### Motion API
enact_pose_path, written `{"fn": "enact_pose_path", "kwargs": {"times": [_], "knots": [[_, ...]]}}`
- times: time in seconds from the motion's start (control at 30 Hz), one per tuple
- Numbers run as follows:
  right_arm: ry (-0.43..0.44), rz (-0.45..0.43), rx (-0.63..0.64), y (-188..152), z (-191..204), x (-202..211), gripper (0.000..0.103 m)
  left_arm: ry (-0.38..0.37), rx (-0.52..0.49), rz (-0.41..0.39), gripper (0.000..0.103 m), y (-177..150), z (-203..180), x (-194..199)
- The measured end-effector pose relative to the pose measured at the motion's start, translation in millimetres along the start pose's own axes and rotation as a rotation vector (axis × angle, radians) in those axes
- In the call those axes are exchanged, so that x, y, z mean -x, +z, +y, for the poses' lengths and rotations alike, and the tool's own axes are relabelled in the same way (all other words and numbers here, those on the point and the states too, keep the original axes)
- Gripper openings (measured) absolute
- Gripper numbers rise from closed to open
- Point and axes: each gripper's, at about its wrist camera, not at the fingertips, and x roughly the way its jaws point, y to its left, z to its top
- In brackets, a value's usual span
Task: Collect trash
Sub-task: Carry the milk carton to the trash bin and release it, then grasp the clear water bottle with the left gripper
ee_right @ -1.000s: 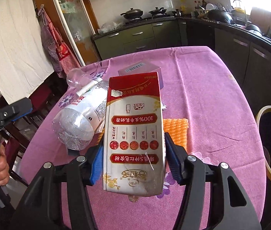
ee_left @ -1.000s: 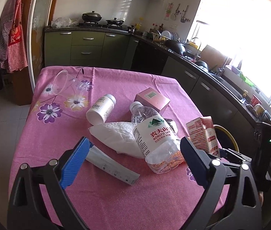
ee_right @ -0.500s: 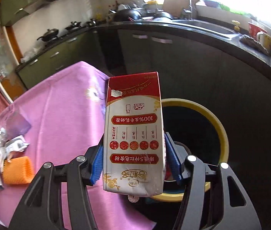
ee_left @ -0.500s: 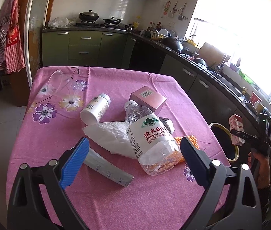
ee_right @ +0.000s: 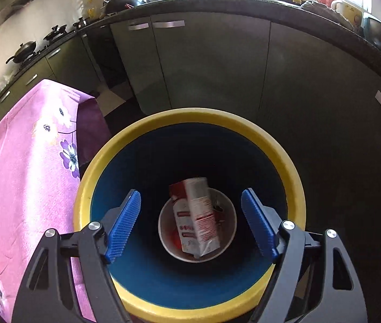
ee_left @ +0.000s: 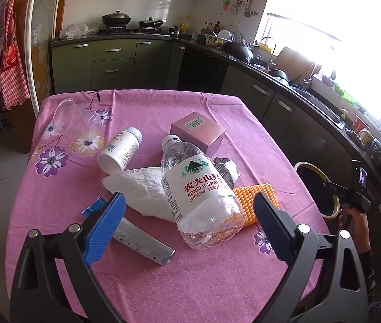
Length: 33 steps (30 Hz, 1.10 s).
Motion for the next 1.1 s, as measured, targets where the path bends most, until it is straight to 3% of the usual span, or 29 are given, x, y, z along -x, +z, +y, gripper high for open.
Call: {"fn": "enact_pose_path", "kwargs": {"times": [0.23,0.4,0.73,0.9,1.1], "knots": [[0.052,-0.062,0.053,-30,14,52,0.081,-0.033,-0.006,0.044,0.091,4,-6,-14],[0.103,-0.072,0.054,-33,28,61,0.084,-0.070,-0.039,0.138,0.091,16,-13,-30],[0.137,-0.082,0.069,-43,40,69,0.084,-0.045,-0.034,0.344,0.091,49,-10,-69],[0.154,-0.083,0.070,-42,39,69,0.084,-0.041,0.065,0.501,0.091,59,8,-105],[0.159,-0.077,0.071,-41,38,67,0.084,-0.119,0.253,0.647,0.091,65,32,-138]]}}
